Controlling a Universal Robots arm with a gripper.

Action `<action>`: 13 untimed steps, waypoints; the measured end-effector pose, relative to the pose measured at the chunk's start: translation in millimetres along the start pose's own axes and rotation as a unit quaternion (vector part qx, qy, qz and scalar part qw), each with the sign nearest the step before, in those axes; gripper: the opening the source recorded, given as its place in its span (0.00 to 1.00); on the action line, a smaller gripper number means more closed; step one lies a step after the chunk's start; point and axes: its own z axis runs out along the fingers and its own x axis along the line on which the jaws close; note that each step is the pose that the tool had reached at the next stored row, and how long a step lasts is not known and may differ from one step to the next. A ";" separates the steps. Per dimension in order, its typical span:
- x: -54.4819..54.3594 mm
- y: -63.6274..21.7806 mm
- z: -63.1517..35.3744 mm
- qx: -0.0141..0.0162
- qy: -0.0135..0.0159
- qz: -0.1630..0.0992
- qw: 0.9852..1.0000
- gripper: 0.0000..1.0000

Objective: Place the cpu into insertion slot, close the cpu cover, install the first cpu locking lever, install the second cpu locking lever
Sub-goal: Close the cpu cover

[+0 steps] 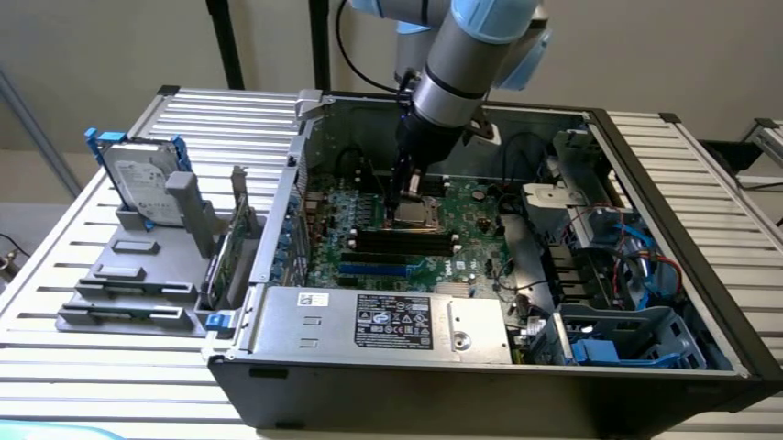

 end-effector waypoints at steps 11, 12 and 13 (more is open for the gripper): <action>-0.9 1.8 14.2 0.000 0.007 -0.002 1.000 0.11; -0.9 1.8 14.5 0.000 0.007 -0.002 1.000 0.11; -1.0 1.8 14.5 0.000 0.007 -0.002 1.000 0.11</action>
